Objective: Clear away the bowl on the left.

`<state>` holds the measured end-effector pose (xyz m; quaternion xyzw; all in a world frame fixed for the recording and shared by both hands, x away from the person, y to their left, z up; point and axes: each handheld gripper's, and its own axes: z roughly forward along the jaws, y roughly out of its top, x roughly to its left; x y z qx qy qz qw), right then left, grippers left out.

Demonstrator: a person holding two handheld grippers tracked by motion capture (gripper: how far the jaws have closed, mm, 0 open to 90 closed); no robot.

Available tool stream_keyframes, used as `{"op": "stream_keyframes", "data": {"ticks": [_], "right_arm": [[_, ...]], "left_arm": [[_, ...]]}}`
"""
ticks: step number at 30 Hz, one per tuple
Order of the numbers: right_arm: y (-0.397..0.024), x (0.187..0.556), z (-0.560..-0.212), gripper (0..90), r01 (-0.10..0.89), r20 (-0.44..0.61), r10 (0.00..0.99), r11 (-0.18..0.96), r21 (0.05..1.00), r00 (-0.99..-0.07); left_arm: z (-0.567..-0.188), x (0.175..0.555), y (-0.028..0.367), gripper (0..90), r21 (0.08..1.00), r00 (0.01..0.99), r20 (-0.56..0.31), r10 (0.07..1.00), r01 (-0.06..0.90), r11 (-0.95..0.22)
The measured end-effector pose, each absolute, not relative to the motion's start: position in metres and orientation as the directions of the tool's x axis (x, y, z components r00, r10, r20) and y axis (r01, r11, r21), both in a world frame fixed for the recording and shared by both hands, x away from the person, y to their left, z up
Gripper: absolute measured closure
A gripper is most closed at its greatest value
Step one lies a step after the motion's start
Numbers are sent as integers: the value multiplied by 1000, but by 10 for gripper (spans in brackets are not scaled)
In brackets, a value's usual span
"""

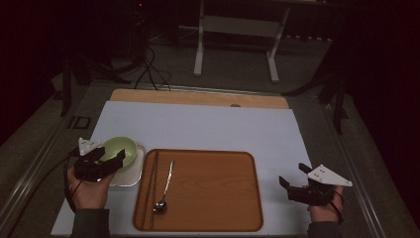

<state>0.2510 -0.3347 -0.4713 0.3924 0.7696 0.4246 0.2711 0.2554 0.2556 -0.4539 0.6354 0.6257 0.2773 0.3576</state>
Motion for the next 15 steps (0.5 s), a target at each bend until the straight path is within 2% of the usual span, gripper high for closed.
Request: {"op": "stream_keyframes", "data": {"ticks": [2,6,15], "right_arm": [[-335,251,-471,141,373,-84,834,332,867,-545],[-334,251,-471,141,374,-85,833,334,865,-547],[-334,251,-471,141,375,-86,833,336,864,-547]], "left_arm": [[-457,256,259,272,797,42,-93,995,602,49],[-465,259,264,252,784,31,-83,996,618,46],[-487,266,281,210,737,-64,-117,991,663,130]]}}
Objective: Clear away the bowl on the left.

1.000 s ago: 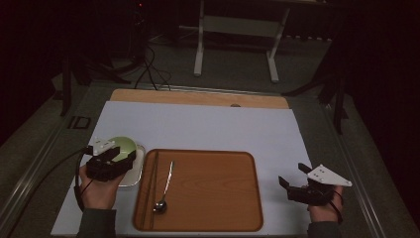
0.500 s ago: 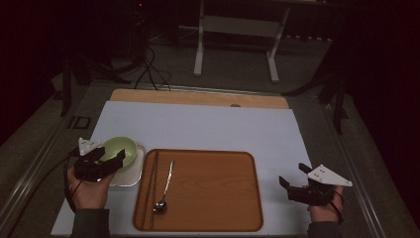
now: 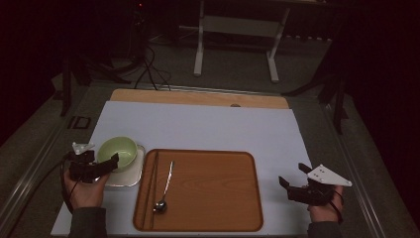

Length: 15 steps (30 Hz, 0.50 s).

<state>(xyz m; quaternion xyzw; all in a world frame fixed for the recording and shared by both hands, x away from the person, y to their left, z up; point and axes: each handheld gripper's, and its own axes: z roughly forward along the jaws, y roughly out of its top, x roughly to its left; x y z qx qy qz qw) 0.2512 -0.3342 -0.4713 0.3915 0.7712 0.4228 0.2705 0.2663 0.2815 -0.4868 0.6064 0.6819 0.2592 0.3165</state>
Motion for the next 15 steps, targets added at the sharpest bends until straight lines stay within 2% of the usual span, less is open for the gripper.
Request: {"op": "stream_keyframes", "data": {"ticks": [15], "right_arm": [[-334,251,-471,141,376,-84,834,333,865,-546]], "left_arm": [[-503,276,284,189,685,-68,-181,981,707,175]]}}
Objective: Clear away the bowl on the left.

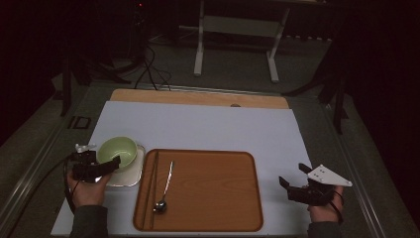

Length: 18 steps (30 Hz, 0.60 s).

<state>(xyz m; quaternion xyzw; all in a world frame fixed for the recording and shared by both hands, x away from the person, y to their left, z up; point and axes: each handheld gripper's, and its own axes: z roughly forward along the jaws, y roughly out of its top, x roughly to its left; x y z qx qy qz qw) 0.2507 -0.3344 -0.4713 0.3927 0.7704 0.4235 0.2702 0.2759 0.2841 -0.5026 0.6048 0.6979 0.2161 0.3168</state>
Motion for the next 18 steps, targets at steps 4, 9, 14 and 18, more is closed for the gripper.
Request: {"op": "stream_keyframes", "data": {"ticks": [4,9,14,18], "right_arm": [[-334,251,-471,141,377,-84,834,334,864,-545],[-334,251,-471,141,376,-85,834,334,864,-545],[-334,250,-471,141,375,-87,833,336,864,-546],[-333,250,-472,141,372,-106,831,354,858,-546]], "left_arm": [[-508,278,285,229,666,-66,-194,979,723,181],[-511,278,287,316,652,-84,-191,978,733,191],[-514,277,289,368,634,-100,-227,969,740,225],[-516,277,288,421,618,-96,-233,968,754,224]]}}
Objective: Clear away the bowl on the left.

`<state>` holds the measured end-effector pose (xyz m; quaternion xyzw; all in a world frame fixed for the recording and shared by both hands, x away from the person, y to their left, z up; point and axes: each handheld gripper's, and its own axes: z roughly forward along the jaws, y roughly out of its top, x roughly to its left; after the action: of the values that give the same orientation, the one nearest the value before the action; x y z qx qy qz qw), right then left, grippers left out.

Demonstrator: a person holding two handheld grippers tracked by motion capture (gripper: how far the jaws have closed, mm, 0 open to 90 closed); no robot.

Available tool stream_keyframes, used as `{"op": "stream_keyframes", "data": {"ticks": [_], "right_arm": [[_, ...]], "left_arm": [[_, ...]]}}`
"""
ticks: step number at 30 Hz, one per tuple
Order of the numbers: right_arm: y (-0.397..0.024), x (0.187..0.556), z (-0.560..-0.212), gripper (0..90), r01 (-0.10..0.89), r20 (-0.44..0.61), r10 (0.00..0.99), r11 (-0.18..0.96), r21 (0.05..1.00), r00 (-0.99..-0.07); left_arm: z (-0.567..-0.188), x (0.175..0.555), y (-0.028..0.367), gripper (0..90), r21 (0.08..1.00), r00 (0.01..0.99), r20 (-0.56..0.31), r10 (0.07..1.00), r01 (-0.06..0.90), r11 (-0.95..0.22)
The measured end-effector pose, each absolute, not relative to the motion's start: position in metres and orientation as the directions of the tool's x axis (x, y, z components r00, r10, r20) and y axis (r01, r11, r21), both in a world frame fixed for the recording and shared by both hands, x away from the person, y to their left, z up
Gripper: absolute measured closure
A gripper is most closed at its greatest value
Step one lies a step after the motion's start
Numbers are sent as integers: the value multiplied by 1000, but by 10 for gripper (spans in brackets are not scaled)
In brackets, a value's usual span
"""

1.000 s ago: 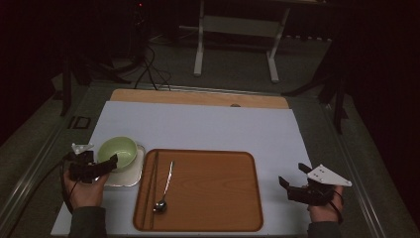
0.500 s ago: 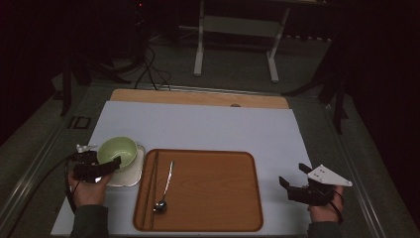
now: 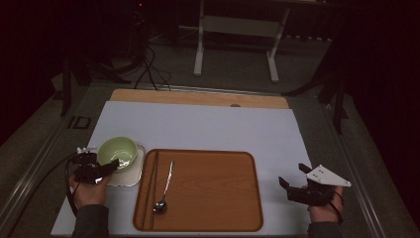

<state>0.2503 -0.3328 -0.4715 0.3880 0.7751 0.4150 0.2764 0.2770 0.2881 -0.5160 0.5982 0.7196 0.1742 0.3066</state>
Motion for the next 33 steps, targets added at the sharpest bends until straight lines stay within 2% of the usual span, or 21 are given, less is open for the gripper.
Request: {"op": "stream_keyframes", "data": {"ticks": [11,18,21,29,33], "right_arm": [[-331,250,-472,141,372,-122,828,371,851,-547],[-330,250,-472,141,372,-122,827,372,850,-549],[-330,250,-472,141,372,-122,826,373,850,-550],[-331,250,-472,141,373,-122,827,372,850,-548],[-331,250,-472,141,372,-122,828,371,851,-547]], "left_arm": [[-527,276,293,648,571,-105,-305,947,775,270],[-528,274,297,692,553,-114,-363,925,772,312],[-528,272,299,738,555,-125,-385,915,760,337],[-527,271,299,791,563,-125,-401,908,748,352],[-526,268,302,841,567,-117,-452,884,728,386]]}}
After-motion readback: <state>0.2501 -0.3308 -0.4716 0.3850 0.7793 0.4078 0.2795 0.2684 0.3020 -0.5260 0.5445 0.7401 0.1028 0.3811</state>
